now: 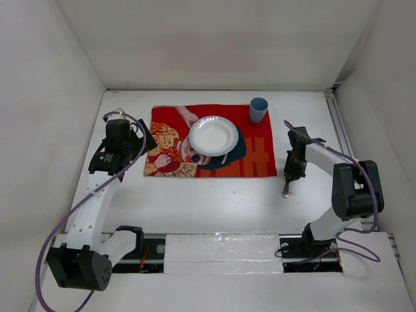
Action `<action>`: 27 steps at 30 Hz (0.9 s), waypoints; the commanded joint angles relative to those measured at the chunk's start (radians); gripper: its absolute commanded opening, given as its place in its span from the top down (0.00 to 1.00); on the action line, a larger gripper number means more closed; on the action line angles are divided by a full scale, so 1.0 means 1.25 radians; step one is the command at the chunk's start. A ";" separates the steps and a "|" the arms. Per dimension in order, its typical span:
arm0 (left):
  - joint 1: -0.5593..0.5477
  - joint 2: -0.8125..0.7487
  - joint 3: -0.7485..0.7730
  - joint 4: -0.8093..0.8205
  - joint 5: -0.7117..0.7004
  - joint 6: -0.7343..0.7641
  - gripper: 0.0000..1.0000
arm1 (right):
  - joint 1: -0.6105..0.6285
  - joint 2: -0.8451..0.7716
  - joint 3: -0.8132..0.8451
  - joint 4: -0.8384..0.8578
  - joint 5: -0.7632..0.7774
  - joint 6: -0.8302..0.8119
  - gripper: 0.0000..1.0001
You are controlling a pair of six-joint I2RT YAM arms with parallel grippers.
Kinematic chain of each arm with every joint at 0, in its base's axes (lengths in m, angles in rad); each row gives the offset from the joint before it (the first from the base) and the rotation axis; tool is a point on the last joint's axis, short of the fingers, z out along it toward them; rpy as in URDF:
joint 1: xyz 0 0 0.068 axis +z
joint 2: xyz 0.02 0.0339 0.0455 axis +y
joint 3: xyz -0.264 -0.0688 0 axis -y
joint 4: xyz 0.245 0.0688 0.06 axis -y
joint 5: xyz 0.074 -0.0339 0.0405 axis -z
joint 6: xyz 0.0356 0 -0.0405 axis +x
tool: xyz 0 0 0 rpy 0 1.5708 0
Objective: Set the dinner table for one person
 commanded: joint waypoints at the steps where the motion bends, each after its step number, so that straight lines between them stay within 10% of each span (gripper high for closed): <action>1: 0.004 -0.018 0.020 0.012 0.007 0.012 0.00 | 0.020 -0.045 -0.012 0.048 -0.005 0.011 1.00; 14: 0.004 -0.010 0.013 0.020 0.014 0.012 0.00 | 0.046 -0.127 0.082 -0.029 0.017 -0.025 1.00; 27: 0.004 -0.010 0.013 0.020 0.014 0.012 0.00 | 0.116 0.066 0.307 -0.085 -0.043 -0.070 1.00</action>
